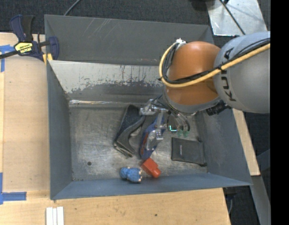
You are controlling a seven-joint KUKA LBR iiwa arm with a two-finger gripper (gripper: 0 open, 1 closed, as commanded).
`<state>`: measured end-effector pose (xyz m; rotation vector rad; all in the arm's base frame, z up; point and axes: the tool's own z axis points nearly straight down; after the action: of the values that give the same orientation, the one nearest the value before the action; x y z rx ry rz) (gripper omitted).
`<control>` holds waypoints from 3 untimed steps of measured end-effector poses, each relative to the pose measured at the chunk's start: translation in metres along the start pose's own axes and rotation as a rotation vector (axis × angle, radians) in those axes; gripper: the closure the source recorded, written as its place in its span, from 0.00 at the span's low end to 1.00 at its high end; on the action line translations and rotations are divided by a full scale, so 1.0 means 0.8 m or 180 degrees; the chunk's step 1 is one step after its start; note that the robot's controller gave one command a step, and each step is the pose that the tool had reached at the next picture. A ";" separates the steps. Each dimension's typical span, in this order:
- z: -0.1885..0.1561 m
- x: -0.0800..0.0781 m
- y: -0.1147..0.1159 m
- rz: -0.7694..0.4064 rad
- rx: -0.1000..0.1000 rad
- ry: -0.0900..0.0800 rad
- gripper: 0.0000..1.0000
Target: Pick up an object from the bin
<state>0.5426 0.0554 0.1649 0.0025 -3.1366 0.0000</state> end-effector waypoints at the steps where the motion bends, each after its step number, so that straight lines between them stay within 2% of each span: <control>1: 0.052 -0.014 -0.009 0.0106 -0.0017 -0.0128 0.00; 2: 0.062 -0.027 -0.006 0.0002 -0.0016 -0.0169 0.00; 3: 0.059 -0.031 -0.009 0.0012 -0.0006 -0.0182 1.00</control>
Offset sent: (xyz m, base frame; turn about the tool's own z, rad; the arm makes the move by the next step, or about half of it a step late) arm 0.0020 -0.0156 -0.0911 0.0503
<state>0.5669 0.0479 0.1179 -0.0035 -3.1939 -0.0030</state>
